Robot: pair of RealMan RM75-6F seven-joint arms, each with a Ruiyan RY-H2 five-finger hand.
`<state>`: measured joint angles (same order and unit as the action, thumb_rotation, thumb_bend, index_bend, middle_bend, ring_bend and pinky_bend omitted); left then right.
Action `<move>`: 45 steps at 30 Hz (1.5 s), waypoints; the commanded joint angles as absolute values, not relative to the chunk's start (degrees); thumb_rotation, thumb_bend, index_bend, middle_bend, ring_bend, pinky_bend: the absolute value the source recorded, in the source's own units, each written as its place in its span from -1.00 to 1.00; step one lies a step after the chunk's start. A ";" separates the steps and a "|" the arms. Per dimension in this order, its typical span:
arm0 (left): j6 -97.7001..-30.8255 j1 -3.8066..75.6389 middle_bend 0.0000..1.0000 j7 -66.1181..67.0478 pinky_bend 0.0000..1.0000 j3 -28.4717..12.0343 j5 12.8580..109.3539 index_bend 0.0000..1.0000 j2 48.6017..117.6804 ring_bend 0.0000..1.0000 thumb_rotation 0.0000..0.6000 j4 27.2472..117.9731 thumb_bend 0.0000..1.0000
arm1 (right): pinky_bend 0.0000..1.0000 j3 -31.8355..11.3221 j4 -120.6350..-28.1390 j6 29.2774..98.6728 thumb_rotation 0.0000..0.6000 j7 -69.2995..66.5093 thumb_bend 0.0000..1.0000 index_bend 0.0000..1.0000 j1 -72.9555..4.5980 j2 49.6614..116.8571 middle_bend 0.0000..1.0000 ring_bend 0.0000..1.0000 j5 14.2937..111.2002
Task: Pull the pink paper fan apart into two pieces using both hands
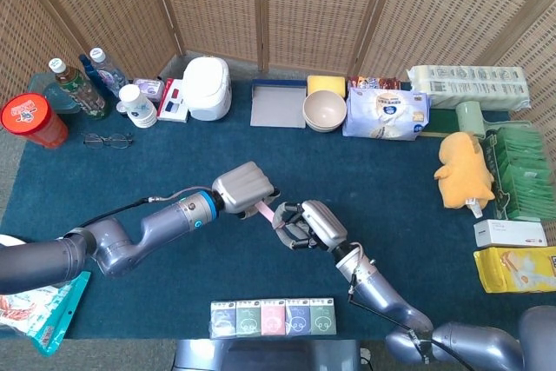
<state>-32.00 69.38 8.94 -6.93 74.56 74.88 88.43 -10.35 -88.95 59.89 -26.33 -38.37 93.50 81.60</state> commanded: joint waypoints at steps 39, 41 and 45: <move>-32.32 66.56 1.00 7.78 1.00 -4.13 74.51 0.35 75.11 1.00 1.00 86.42 -0.19 | 0.95 -10.41 -89.00 60.38 1.00 -26.54 -0.05 0.51 -37.08 92.18 1.00 1.00 80.81; -32.49 66.06 1.00 7.44 1.00 -3.92 74.41 0.35 74.74 1.00 1.00 86.03 -0.19 | 0.95 -10.46 -88.86 60.42 1.00 -26.57 -0.05 0.51 -36.86 91.70 1.00 1.00 80.60; -33.00 65.16 1.00 6.87 1.00 -3.57 74.52 0.35 74.38 1.00 1.00 85.30 -0.19 | 0.94 -10.51 -88.75 60.51 1.00 -26.79 -0.05 0.51 -36.54 91.02 1.00 1.00 80.39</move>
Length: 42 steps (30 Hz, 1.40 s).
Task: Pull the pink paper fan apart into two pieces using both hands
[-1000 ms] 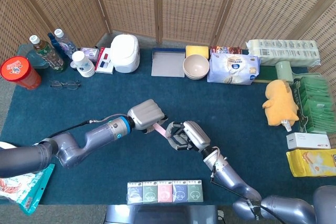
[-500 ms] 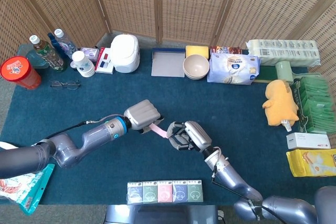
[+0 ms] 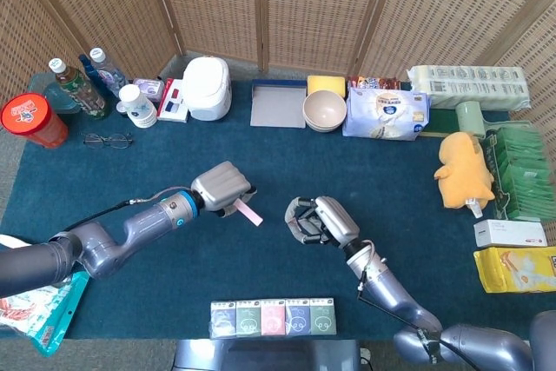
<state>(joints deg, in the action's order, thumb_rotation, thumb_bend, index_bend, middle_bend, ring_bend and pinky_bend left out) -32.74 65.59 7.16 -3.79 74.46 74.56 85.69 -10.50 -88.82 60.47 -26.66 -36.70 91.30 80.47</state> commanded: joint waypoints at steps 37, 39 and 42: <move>-41.82 59.69 -0.26 16.11 0.10 -4.85 67.99 -0.67 75.76 -0.29 1.00 86.16 -0.39 | -0.20 -8.94 -86.61 62.80 1.00 -29.83 -0.04 -1.00 -30.60 78.20 -0.43 -0.46 80.03; -43.30 58.63 -0.28 16.38 0.06 -4.81 67.51 -0.68 74.89 -0.32 1.00 87.13 -0.40 | -0.22 -8.91 -86.55 63.16 1.00 -29.40 -0.04 -1.00 -30.21 77.92 -0.45 -0.50 79.87; -47.55 55.42 -0.29 16.07 0.04 -4.45 67.21 -0.68 72.26 -0.33 1.00 90.18 -0.40 | -0.27 -8.76 -86.25 64.37 1.00 -26.86 -0.04 -1.00 -29.12 77.36 -0.48 -0.56 79.19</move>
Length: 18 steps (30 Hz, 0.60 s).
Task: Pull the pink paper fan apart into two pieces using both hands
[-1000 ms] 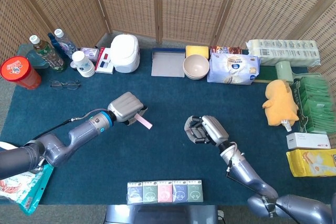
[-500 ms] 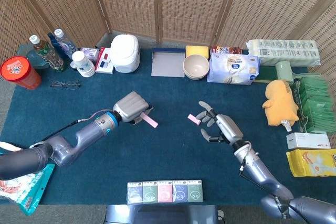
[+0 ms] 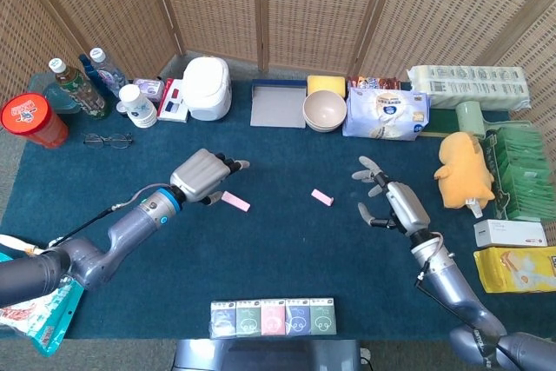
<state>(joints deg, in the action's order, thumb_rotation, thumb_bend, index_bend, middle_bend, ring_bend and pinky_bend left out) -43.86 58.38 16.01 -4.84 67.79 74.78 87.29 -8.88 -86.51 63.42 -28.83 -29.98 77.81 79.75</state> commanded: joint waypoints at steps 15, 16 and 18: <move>-77.04 28.78 -0.31 13.75 -0.06 5.14 69.15 -0.65 59.84 -0.37 1.00 105.48 -0.40 | -0.39 -5.76 -86.43 73.67 1.00 -1.89 -0.04 -1.00 -21.59 75.59 -0.51 -0.67 75.01; -79.92 25.95 -0.31 12.88 -0.08 6.44 70.84 -0.65 60.12 -0.37 1.00 104.83 -0.40 | -0.40 -5.30 -87.68 75.33 1.00 1.57 -0.04 -1.00 -20.45 75.27 -0.51 -0.67 74.66; -83.44 22.51 -0.31 11.97 -0.08 7.40 72.28 -0.65 61.23 -0.37 1.00 103.23 -0.40 | -0.40 -4.80 -89.27 77.14 1.00 5.11 -0.04 -0.99 -19.11 74.80 -0.51 -0.67 74.33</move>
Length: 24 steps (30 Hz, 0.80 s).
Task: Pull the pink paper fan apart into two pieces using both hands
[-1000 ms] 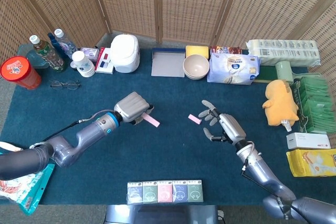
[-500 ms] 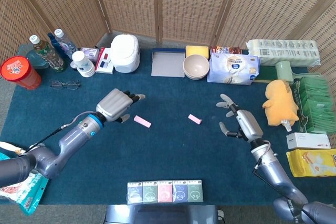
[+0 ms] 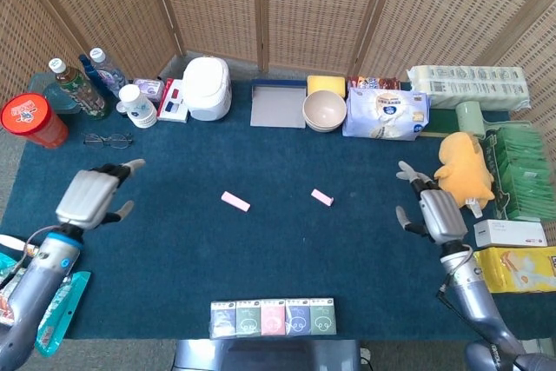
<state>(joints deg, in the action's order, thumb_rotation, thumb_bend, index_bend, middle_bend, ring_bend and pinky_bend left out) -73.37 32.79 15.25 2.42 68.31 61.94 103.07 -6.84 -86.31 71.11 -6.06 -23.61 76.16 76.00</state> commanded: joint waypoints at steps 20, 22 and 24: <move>-100.73 2.93 -0.31 5.42 -0.09 8.77 80.53 -0.65 66.48 -0.37 1.00 93.95 -0.40 | -0.45 -1.22 -96.93 89.14 1.00 13.54 -0.04 -0.89 -8.29 72.37 -0.51 -0.70 77.31; -100.45 2.74 -0.31 5.31 -0.09 8.44 81.07 -0.65 66.54 -0.37 1.00 93.91 -0.40 | -0.45 -1.25 -97.00 89.32 1.00 13.43 -0.04 -0.89 -7.95 72.31 -0.51 -0.70 77.61; -100.01 2.65 -0.31 5.33 -0.09 8.17 81.62 -0.65 66.58 -0.37 1.00 93.93 -0.40 | -0.45 -1.29 -97.10 89.45 1.00 13.32 -0.04 -0.88 -7.65 72.28 -0.51 -0.70 77.92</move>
